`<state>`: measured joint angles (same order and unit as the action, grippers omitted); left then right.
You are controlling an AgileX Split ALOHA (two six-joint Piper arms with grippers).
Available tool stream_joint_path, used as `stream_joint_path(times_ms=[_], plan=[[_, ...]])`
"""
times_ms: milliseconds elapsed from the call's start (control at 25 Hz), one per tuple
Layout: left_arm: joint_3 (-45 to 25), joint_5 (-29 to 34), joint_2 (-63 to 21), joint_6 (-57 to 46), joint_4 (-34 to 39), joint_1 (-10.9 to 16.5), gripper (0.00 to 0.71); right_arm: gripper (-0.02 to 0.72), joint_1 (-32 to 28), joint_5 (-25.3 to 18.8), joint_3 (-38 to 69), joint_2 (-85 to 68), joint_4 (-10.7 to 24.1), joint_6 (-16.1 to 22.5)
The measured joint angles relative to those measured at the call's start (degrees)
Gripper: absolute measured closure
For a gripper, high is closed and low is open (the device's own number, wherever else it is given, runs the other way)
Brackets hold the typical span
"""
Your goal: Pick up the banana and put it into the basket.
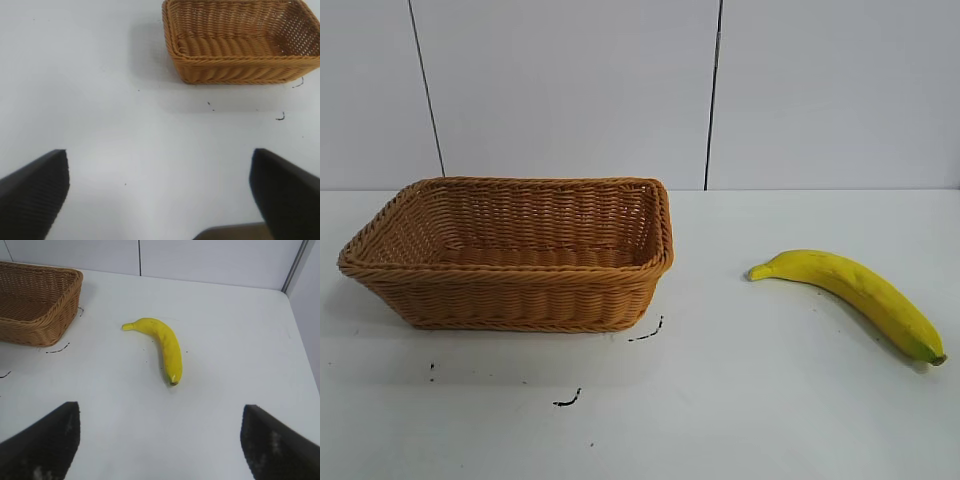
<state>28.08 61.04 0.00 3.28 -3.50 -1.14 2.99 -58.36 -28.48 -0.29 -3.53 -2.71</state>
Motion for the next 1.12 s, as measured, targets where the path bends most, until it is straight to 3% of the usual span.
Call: stream_joint_path(times_ms=[600, 1120], plan=[[0.0, 0.0, 0.0, 0.0, 0.0, 0.0, 0.015, 0.078, 0.0, -0.12, -1.58, 1.9, 0.0, 1.24], [0.0, 0.0, 0.0, 0.0, 0.0, 0.0, 0.015, 0.078, 0.0, 0.01, -22.6, 43.24, 0.0, 2.38]])
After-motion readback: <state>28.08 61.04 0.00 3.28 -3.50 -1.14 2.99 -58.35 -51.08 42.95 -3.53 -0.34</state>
